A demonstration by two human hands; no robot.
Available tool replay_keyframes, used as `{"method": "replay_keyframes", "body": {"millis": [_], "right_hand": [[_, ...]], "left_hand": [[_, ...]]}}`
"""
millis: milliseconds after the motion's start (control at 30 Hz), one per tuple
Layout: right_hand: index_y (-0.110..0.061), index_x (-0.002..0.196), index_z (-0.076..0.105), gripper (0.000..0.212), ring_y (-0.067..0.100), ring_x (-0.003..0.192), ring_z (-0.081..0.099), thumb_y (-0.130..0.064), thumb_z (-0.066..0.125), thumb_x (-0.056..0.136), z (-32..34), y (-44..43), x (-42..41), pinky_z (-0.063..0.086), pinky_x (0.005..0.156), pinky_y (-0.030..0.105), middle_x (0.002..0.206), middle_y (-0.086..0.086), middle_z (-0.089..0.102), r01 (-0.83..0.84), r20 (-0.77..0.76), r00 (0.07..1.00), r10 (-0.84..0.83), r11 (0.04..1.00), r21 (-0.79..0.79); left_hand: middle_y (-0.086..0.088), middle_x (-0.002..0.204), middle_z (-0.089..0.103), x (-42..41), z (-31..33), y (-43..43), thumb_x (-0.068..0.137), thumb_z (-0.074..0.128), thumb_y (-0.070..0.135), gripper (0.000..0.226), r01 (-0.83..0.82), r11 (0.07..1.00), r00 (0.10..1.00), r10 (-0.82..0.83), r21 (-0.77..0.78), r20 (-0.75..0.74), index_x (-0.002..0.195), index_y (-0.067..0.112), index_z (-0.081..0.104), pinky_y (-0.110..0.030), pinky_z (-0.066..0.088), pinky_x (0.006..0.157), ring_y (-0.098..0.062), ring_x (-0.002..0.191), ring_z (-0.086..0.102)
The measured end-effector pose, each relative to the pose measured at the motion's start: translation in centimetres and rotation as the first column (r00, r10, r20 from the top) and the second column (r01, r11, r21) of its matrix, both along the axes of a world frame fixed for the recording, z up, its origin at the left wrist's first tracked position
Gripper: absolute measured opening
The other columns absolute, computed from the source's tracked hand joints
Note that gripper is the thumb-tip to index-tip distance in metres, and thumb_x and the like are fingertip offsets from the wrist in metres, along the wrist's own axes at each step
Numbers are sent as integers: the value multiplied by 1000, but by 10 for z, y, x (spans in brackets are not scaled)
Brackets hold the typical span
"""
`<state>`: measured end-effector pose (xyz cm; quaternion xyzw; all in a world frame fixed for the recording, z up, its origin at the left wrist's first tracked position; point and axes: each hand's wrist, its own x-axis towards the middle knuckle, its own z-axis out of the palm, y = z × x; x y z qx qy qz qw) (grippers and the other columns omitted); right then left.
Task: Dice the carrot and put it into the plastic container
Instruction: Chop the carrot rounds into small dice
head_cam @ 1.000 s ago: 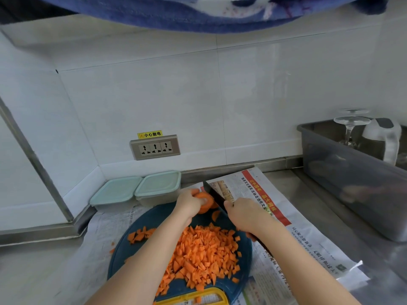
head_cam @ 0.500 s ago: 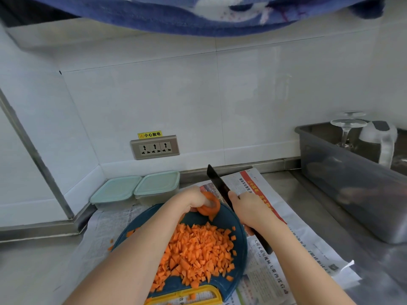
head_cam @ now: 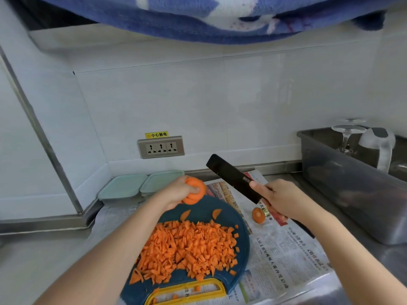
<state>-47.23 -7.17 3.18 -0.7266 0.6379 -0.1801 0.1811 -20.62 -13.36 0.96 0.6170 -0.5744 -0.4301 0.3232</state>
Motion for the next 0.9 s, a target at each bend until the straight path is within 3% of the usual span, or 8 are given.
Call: {"method": "replay_keyframes", "body": {"millis": [133,300,400,567,633,700,800,900], "right_hand": [[-4,84,65,68,5,36,48,-61,30,93,3,-1,7,45,51,17,46,-2,46,17,-36,999,-18,1000,-25],[-12,83,56,39,6,38,51,-50,56,91,-4,0,24,46,43,17,56,1,57,-8,113,994,-8,991,135],[-10,94,58,23,11,49,53,-26,70,83,-8,-8,46,44,43,18,69,3,59,-37,67,997,28,989,144],[-15,91,54,3,13,75,49,-13,57,90,-19,-33,87,26,46,15,78,-2,49,-169,-200,967,159,985,-35],[-11,80,54,10,10,68,46,-10,58,89,-23,-42,96,25,45,15,76,-2,48,-223,-205,955,216,975,-10],[-7,73,55,17,12,64,45,-11,69,83,-26,-47,102,25,44,16,71,-2,45,-267,-228,936,269,963,37],[1,96,64,23,21,80,56,-13,73,80,-31,-53,104,32,46,17,76,3,49,-266,-184,944,275,961,73],[0,95,64,19,17,60,56,-11,72,82,-33,-57,101,42,46,18,79,12,59,-267,-83,955,286,944,192]], "left_hand": [[-7,77,58,16,9,16,92,59,7,7,-14,985,987,-13,170,161,92,2,55,-24,48,70,-14,70,54],[5,52,48,5,0,23,93,58,15,30,-2,948,873,-153,318,463,68,15,42,-18,42,59,-9,57,41],[2,63,55,-4,4,23,87,65,21,24,-16,961,778,-162,276,607,69,16,51,-19,40,54,-7,55,50],[-1,85,65,-5,5,19,89,63,27,8,3,907,745,-284,422,604,89,19,65,-22,46,70,-8,64,54],[-1,90,67,-5,5,18,87,65,25,13,10,917,732,-277,398,622,97,16,67,-25,48,76,-10,63,55],[-4,90,69,-8,3,17,82,70,22,13,8,946,713,-232,323,662,83,14,61,-26,50,72,-13,66,58],[-1,79,60,-5,-3,15,72,78,22,31,-2,979,743,-136,206,656,82,13,51,-21,46,49,-11,62,56],[-3,85,60,4,-9,16,63,83,27,47,-19,983,785,-98,181,612,96,8,55,-25,49,56,-17,76,63]]}}
